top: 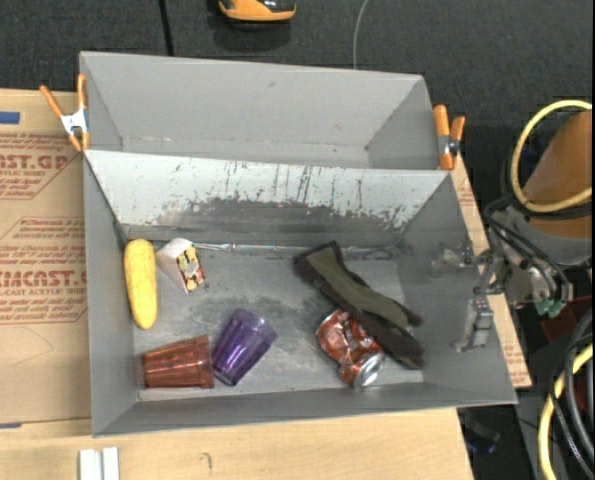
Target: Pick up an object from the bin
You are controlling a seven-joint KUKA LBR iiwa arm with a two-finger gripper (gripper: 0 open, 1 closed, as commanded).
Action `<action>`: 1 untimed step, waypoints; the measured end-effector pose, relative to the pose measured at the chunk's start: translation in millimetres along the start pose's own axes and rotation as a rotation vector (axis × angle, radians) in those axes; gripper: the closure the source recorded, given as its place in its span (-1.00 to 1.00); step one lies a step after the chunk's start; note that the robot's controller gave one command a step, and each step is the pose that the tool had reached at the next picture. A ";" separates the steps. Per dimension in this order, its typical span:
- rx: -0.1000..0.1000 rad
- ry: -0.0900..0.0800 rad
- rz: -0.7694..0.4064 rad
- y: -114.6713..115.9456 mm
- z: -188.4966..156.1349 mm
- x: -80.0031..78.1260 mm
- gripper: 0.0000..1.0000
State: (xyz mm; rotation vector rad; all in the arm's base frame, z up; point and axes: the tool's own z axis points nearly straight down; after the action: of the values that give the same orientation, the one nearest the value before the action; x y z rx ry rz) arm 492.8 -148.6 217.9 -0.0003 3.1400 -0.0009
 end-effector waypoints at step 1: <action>0.002 -0.006 -0.061 17.1 58.5 -11.8 -1.00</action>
Offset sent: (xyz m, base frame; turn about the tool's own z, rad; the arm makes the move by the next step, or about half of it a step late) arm -0.0081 0.0491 -0.1086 0.0585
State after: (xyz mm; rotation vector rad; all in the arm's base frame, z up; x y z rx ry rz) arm 504.7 -131.6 159.5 -0.0961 3.1326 -0.0034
